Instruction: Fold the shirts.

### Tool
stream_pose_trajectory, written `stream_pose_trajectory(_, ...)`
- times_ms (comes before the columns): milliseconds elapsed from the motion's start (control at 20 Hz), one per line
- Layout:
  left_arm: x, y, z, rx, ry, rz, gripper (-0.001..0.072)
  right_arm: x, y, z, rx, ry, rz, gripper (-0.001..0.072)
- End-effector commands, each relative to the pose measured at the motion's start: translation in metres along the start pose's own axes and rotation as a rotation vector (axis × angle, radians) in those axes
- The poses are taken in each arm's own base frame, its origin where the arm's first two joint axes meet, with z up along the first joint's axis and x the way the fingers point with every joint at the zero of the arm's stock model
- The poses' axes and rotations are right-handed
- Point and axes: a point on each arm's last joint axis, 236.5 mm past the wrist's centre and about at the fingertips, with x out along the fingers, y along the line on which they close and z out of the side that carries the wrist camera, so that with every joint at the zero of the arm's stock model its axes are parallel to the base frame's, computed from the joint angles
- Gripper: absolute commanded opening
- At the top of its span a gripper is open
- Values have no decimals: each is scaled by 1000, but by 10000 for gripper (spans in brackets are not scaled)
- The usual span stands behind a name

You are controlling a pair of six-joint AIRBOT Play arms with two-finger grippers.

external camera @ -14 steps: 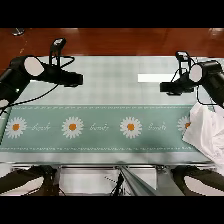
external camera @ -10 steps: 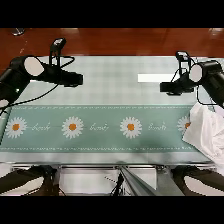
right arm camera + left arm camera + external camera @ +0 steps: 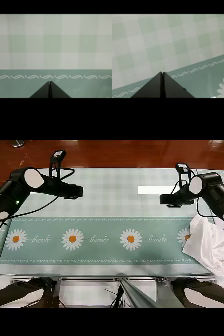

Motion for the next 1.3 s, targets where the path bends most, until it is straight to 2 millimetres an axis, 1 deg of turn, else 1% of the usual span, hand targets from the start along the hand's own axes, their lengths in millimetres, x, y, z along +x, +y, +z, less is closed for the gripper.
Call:
stream_pose_trajectory(0, 0, 0, 0, -1, -1, 1, 20, 0, 0, 0, 1, -2, 1, 22)
stream_pose_trajectory(100, 0, 0, 0, -1, -1, 1, 20, 0, 1, 1, 1, -5, 2, 22)
stream_pose_trajectory(150, 0, 1, 1, -1, -3, 1, 20, 0, 2, 8, 0, -32, 7, 22)
stream_pose_trajectory(200, 0, 1, 2, -1, -10, 1, 20, -1, 3, 21, -10, -90, 13, 22)
stream_pose_trajectory(250, 0, 1, 7, -1, -31, 3, 20, -3, -2, 38, -57, -162, -15, 22)
stream_pose_trajectory(300, 0, 2, 19, 0, -78, 6, 21, -5, -12, 53, -98, -224, -61, 26)
stream_pose_trajectory(350, 0, 3, 31, -2, -129, 10, 54, -10, -24, 71, -123, -297, -117, 157)
stream_pose_trajectory(400, 1, 5, 39, -3, -162, 13, 287, -13, -36, 85, -126, -351, -157, 526)
stream_pose_trajectory(450, 3, 6, 44, -5, -183, 16, 691, -13, -55, 91, -114, -369, -204, 630)
stream_pose_trajectory(500, 7, 8, 45, -11, -187, 19, 701, -11, -80, 87, -79, -343, -258, 630)
stream_pose_trajectory(550, 11, 10, 42, -14, -173, 21, 701, -11, -113, 72, -9, -280, -322, 629)
stream_pose_trajectory(600, 15, 11, 37, -17, -147, 22, 701, -13, -147, 47, 62, -183, -381, 627)
stream_pose_trajectory(650, 20, 12, 31, -20, -121, 21, 701, -17, -175, 19, 117, -80, -430, 616)
stream_pose_trajectory(700, 24, 13, 26, -23, -100, 22, 701, -24, -196, -7, 148, 16, -456, 616)
stream_pose_trajectory(750, 30, 14, 21, -27, -78, 22, 701, -33, -212, -31, 182, 96, -460, 616)
stream_pose_trajectory(850, 39, 12, 13, -44, -41, 8, 701, -53, -234, -71, 279, 188, -461, 615)
stream_pose_trajectory(900, 42, 10, 9, -56, -25, -3, 701, -61, -240, -91, 336, 224, -455, 616)
stream_pose_trajectory(950, 45, 7, 5, -61, -10, -11, 700, -67, -242, -111, 383, 260, -436, 616)
stream_pose_trajectory(1050, 47, 5, -1, -63, 16, -19, 700, -69, -241, -149, 465, 304, -403, 616)
stream_pose_trajectory(1150, 46, 3, -9, -62, 50, -22, 700, -63, -234, -192, 516, 363, -387, 616)
stream_pose_trajectory(1250, 46, 3, -14, -61, 73, -24, 700, -47, -221, -226, 549, 422, -351, 616)
